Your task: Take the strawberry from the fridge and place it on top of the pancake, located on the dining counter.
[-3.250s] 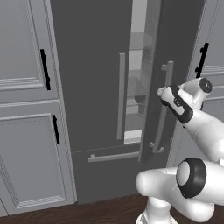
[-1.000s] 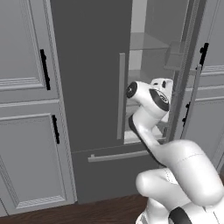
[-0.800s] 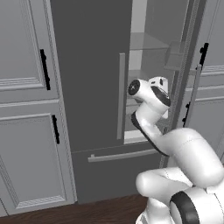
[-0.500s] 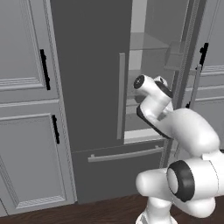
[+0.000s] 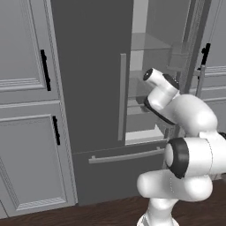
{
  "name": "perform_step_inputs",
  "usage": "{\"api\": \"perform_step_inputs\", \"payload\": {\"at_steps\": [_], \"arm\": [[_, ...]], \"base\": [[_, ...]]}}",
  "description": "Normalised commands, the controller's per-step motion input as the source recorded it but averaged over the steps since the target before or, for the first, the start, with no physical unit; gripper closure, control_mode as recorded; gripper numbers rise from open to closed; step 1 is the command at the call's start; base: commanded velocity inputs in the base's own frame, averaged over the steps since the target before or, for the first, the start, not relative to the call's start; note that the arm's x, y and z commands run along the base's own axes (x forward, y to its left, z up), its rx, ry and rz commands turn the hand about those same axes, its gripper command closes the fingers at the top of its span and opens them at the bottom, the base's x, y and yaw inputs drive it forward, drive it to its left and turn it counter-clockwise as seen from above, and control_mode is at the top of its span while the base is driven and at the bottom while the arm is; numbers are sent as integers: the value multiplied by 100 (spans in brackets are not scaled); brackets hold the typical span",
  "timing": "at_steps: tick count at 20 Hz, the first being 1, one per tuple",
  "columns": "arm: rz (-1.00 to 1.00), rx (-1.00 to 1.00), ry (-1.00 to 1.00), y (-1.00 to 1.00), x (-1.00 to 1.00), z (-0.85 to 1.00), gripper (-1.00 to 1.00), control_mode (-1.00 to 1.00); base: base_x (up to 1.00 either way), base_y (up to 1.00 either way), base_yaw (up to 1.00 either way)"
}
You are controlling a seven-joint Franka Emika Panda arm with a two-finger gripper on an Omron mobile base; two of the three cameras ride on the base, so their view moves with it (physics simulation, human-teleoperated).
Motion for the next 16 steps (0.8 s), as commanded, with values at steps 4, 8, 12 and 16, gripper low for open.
{"api": "perform_step_inputs", "payload": {"at_steps": [4, 8, 12, 16], "arm": [[-4, 0, 11, -99, -38, -1, -100, -100], [-1, -1, 12, -95, -11, -2, -100, -100], [1, 0, 2, -18, -4, -2, -100, -100], [7, -3, 0, 43, -4, 0, -100, -100]], "base": [[0, 0, 0], [0, 0, 0], [0, 0, 0], [0, 0, 0]]}}
